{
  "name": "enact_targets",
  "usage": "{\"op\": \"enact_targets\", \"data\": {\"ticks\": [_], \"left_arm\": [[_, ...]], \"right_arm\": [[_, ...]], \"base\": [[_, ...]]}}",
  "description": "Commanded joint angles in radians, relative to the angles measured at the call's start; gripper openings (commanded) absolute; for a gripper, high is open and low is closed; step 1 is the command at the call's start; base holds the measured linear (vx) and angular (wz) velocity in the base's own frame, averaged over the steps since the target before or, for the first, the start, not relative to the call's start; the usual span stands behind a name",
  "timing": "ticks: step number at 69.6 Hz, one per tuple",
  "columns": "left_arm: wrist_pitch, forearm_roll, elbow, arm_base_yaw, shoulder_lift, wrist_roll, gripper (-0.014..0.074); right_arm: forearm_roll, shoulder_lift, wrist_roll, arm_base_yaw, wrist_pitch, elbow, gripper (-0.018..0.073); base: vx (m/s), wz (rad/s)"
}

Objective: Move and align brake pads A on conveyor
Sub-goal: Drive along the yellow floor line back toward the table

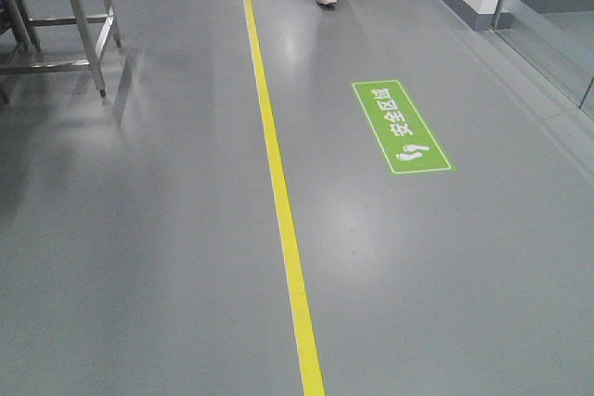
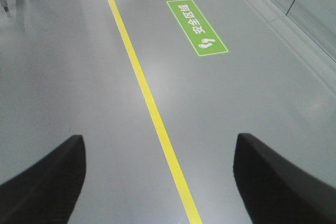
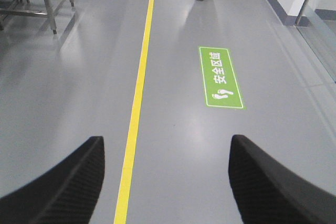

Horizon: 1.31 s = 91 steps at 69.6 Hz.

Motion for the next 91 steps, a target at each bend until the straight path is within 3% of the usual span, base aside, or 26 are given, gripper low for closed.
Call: {"op": "enact_targets", "data": {"ticks": [1, 91], "left_arm": [[-0.041, -0.016, -0.019, -0.006, 0.007, 0.0, 0.0544], [-0.032, -0.016, -0.019, -0.006, 0.009, 0.0, 0.0544]], "right_arm": [[0.0, 0.002, -0.011, -0.002, -0.067, -0.021, 0.0477], [0.0, 0.003, -0.011, -0.002, -0.066, -0.021, 0.0477]], "base": [[0.5, -0.03], [0.54, 0.07]]}}
